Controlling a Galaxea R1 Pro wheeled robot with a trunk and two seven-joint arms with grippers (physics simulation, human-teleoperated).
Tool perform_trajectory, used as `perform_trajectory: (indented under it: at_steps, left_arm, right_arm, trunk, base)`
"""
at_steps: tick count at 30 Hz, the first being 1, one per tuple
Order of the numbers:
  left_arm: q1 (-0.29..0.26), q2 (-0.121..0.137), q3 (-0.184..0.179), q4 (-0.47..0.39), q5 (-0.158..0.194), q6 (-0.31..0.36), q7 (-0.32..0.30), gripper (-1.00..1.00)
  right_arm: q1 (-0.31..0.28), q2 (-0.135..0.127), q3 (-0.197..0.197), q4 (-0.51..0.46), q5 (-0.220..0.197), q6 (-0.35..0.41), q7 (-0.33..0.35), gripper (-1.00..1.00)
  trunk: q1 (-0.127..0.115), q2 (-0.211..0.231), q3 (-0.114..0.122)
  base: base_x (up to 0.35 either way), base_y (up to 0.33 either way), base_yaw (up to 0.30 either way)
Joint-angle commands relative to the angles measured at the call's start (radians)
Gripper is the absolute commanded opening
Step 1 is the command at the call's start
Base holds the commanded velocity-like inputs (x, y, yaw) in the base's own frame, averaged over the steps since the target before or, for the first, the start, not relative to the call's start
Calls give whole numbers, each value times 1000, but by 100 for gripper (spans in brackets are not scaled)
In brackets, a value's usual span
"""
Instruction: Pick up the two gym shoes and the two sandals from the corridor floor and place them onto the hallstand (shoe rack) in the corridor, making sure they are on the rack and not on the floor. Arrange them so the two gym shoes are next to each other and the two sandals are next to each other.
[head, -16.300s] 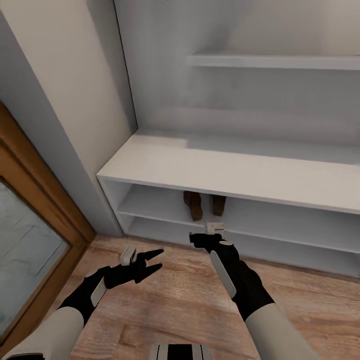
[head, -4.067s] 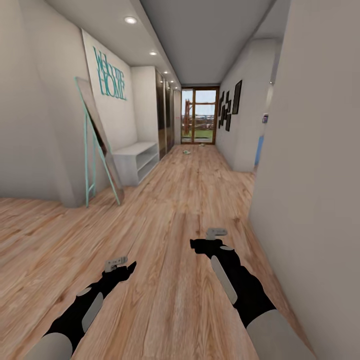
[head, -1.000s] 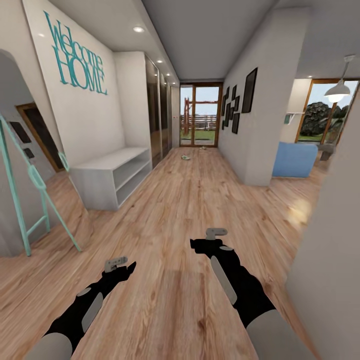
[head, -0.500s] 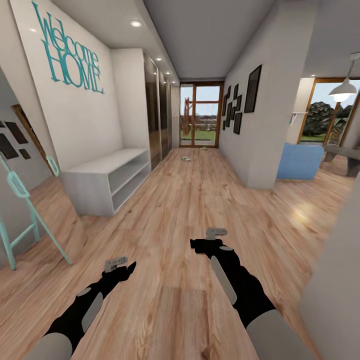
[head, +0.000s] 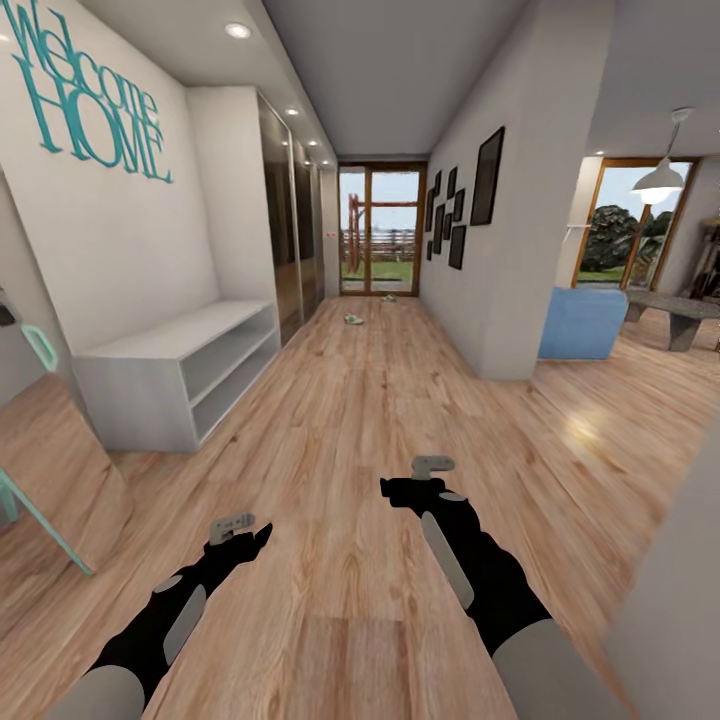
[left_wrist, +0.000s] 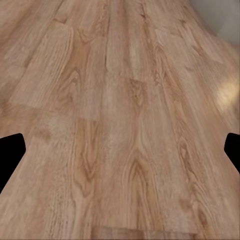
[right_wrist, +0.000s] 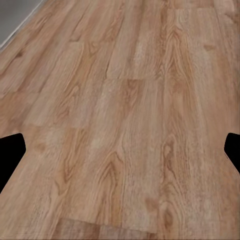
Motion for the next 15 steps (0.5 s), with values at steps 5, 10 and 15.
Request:
perform_trajectory:
  at_steps: [5, 10, 15]
  left_arm:
    - [-1, 0, 2, 1, 8, 1, -6, 100]
    - [-1, 0, 2, 1, 8, 1, -6, 100]
    - [-1, 0, 2, 1, 8, 1, -6, 100]
  right_arm:
    - [-1, 0, 2, -1, -11, 3, -10, 100]
    - [-1, 0, 2, -1, -11, 3, -10, 100]
    - [-1, 0, 2, -1, -11, 3, -10, 100]
  trunk:
    - [0, 0, -1]
    - [0, 0, -1]
    - [0, 0, -1]
  base:
    - [347, 0, -20]
    - [347, 0, -4]
    - [347, 0, -1]
